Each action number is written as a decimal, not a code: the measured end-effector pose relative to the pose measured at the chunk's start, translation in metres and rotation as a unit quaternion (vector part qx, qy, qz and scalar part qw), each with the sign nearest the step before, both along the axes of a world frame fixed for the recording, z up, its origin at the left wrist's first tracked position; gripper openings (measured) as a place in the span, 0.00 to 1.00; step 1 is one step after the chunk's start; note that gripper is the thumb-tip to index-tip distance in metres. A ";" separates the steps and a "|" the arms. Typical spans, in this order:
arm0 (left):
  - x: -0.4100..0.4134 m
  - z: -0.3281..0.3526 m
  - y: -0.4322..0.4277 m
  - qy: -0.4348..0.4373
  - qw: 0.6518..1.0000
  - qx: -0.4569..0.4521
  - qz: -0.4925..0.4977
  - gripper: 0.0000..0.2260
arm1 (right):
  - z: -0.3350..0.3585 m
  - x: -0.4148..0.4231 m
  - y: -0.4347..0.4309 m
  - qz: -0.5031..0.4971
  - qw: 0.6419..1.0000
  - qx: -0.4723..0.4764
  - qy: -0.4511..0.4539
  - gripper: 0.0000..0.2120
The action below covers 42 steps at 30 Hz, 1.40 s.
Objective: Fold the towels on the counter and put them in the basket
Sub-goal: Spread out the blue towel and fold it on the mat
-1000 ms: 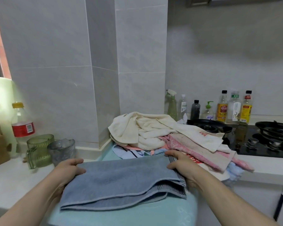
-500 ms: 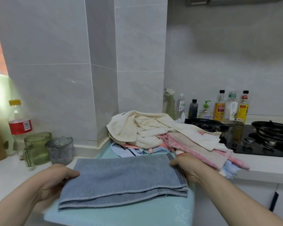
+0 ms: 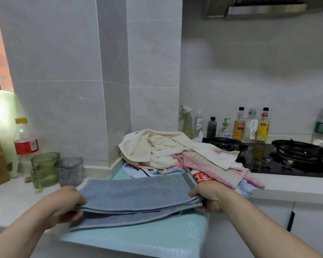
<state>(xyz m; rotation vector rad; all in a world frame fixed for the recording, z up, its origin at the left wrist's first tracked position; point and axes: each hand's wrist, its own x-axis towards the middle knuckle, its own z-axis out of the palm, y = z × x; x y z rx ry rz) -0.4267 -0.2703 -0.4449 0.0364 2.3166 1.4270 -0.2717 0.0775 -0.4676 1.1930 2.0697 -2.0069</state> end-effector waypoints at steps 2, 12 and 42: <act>-0.003 0.004 -0.005 -0.054 0.992 0.105 0.052 0.04 | 0.003 0.001 0.003 -0.030 0.995 -0.073 0.055 0.03; 0.006 0.005 -0.010 -0.120 0.955 0.254 0.099 0.04 | 0.021 -0.003 -0.024 -0.082 0.941 -0.251 0.210 0.03; 0.046 -0.031 0.151 0.097 0.939 0.308 -0.115 0.13 | -0.020 -0.019 -0.049 0.206 0.781 0.585 0.080 0.12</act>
